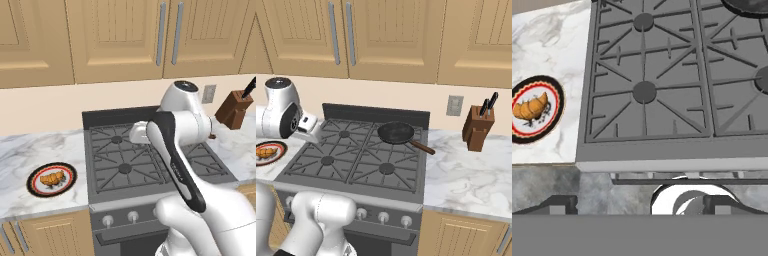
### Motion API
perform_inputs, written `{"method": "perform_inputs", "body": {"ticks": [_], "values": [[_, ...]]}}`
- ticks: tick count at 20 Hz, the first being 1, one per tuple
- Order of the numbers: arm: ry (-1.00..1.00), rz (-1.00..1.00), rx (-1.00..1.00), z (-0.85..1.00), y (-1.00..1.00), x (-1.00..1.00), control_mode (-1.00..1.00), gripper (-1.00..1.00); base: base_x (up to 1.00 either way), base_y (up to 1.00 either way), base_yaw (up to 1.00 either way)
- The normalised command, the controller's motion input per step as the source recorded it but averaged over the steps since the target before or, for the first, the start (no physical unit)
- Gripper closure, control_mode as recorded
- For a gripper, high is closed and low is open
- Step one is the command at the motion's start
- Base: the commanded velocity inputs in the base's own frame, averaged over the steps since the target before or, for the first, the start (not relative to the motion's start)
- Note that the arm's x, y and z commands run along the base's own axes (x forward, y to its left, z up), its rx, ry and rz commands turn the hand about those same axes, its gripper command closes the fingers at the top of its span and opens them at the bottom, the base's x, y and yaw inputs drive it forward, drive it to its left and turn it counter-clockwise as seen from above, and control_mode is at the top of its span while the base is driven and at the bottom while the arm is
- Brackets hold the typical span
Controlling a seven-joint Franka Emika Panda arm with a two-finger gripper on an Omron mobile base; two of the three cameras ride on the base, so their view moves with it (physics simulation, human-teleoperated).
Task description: Pick the croissant and place it on the pan. Then turn on the stove to warm the croissant.
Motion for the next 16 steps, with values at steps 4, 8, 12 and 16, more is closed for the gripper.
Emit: {"method": "perform_inputs", "body": {"ticks": [4,8,12,16], "values": [[0.00,-0.02,0.02,0.00,0.43,0.00,-1.00,-1.00,0.00,0.00,0.00],[0.00,0.00,0.00,0.00,0.47,0.00,-1.00,-1.00,0.00,0.00,0.00],[0.00,0.00,0.00,-0.05,0.52,0.00,-1.00,-1.00,0.00,0.00,0.00],[0.00,0.00,0.00,-0.09,0.49,0.00,-1.00,-1.00,0.00,0.00,0.00]]}}
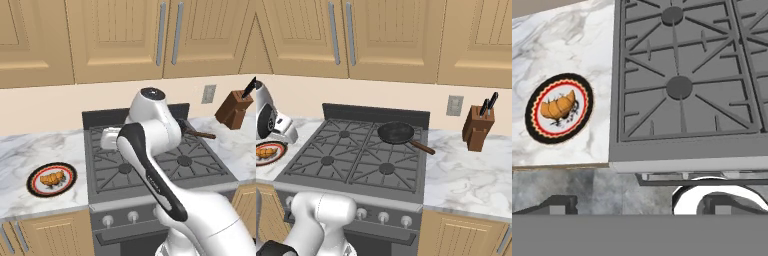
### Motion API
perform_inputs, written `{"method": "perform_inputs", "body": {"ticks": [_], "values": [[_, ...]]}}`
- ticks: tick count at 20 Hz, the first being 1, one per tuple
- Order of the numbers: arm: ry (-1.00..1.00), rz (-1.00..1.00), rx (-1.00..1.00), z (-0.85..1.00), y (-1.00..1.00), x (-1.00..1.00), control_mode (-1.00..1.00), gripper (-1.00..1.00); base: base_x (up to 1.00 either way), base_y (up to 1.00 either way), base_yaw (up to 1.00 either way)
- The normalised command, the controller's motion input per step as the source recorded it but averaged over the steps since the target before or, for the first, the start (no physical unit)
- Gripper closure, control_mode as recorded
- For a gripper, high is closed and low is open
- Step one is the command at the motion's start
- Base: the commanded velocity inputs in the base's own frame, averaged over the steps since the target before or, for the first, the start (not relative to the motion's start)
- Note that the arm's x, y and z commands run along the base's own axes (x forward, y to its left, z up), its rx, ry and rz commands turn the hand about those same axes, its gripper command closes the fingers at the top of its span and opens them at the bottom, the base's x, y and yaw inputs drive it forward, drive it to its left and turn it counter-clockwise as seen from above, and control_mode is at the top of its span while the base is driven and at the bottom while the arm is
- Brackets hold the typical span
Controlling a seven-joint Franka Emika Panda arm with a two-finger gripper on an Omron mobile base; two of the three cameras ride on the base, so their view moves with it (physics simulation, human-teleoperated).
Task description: Pick the croissant and place it on the pan. Then turn on the stove to warm the croissant.
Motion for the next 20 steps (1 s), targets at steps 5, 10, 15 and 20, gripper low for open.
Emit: {"method": "perform_inputs", "body": {"ticks": [5,10,15,20], "values": [[0.01,0.00,0.00,-0.11,0.48,0.00,-1.00,-1.00,0.00,0.00,0.00],[0.04,0.00,0.00,-0.12,0.43,0.00,-1.00,-1.00,0.00,0.00,0.00],[0.04,0.00,0.00,-0.13,0.38,0.00,-1.00,-1.00,0.00,0.00,0.00],[0.04,0.00,0.00,-0.13,0.33,0.00,-1.00,-1.00,0.00,0.00,0.00]]}}
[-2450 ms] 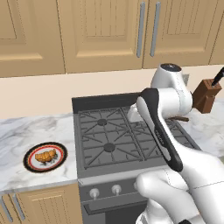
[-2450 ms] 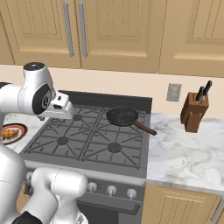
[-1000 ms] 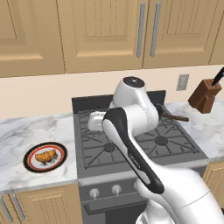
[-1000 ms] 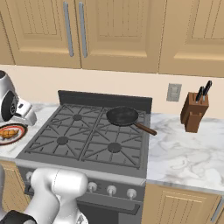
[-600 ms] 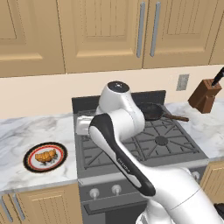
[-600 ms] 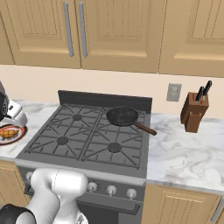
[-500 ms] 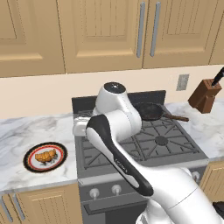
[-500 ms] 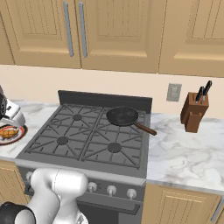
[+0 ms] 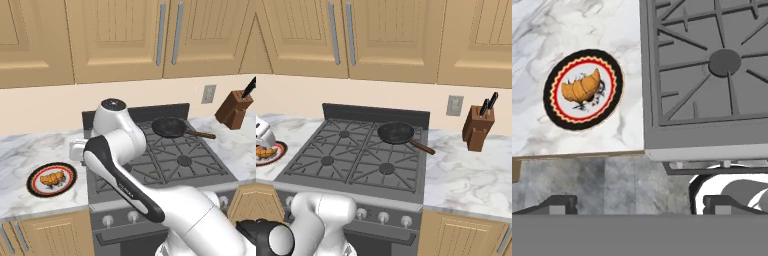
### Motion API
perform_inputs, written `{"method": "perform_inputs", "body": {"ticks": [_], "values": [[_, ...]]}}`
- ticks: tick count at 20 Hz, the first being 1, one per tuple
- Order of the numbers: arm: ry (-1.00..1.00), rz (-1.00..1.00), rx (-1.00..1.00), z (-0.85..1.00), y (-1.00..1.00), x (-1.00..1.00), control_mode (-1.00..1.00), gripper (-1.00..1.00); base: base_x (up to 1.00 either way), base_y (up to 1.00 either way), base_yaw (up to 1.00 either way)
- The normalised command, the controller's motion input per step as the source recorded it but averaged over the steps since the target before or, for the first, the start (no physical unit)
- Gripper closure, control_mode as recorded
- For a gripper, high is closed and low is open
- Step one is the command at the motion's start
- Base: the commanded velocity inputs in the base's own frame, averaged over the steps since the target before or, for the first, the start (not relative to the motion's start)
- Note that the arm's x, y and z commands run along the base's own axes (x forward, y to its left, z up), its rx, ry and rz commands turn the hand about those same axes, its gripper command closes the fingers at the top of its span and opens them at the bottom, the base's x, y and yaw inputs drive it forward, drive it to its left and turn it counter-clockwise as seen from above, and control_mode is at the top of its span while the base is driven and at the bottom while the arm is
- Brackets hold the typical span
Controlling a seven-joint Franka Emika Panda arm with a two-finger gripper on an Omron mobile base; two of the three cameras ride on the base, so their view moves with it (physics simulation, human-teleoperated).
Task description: Pick the croissant and place it on the pan. Then turn on the stove to warm the croissant.
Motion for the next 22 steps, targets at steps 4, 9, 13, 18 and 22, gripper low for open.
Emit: {"method": "perform_inputs", "body": {"ticks": [4,9,13,18,22], "values": [[0.02,0.03,0.00,-0.14,0.30,0.02,-1.00,-1.00,0.00,0.00,0.00],[0.00,0.09,0.00,-0.16,0.26,0.07,-1.00,-1.00,0.00,0.00,0.00],[0.00,0.17,0.00,-0.19,0.20,0.14,-1.00,-1.00,0.00,0.00,0.00],[0.00,0.21,-0.01,-0.19,0.11,0.11,-1.00,-1.00,0.00,0.00,0.00],[-0.03,0.22,-0.03,-0.17,0.06,0.04,-1.00,-1.00,0.00,0.00,0.00]]}}
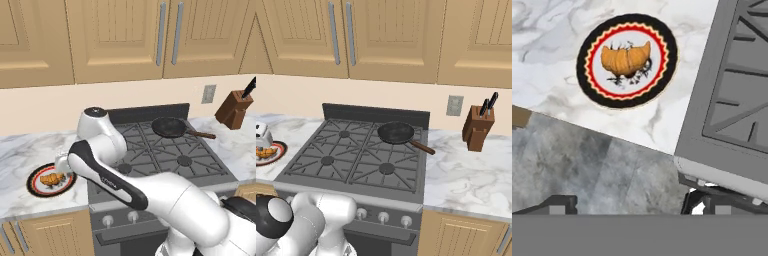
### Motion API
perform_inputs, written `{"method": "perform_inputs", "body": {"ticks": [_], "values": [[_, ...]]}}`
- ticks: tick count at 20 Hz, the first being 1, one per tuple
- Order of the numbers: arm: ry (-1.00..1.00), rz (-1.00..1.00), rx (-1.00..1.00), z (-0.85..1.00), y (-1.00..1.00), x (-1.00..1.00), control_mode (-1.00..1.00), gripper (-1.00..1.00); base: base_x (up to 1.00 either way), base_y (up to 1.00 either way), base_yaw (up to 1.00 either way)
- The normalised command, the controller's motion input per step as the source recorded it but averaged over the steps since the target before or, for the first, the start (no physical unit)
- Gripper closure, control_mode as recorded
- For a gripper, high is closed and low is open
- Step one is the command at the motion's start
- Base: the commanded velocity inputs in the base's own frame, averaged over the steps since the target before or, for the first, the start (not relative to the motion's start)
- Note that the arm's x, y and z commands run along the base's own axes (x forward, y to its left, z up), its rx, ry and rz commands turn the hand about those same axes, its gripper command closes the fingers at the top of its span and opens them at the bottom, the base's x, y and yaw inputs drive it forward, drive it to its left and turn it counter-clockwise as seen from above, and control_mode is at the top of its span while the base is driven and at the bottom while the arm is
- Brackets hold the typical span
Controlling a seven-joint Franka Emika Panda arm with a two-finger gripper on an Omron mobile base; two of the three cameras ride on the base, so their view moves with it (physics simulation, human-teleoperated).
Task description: Pick the croissant and place it on the pan. Then turn on the stove to warm the croissant.
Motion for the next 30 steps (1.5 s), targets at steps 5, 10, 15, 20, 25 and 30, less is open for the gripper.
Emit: {"method": "perform_inputs", "body": {"ticks": [5,10,15,20,25,30], "values": [[-0.16,0.23,-0.11,-0.11,0.09,0.01,-1.00,-1.00,0.00,0.00,0.00],[-0.26,0.24,-0.14,-0.05,0.12,0.00,-1.00,-1.00,0.00,0.00,0.00],[-0.23,0.29,-0.06,0.00,0.08,0.06,-1.00,-1.00,0.00,0.00,0.00],[-0.10,0.34,0.00,0.00,0.00,0.20,-1.00,-1.00,0.00,0.00,0.00],[0.00,0.35,-0.01,-0.01,0.00,0.28,-1.00,-1.00,0.00,0.00,0.00],[0.00,0.29,-0.14,-0.13,0.02,0.24,-1.00,-1.00,0.00,0.00,0.00]]}}
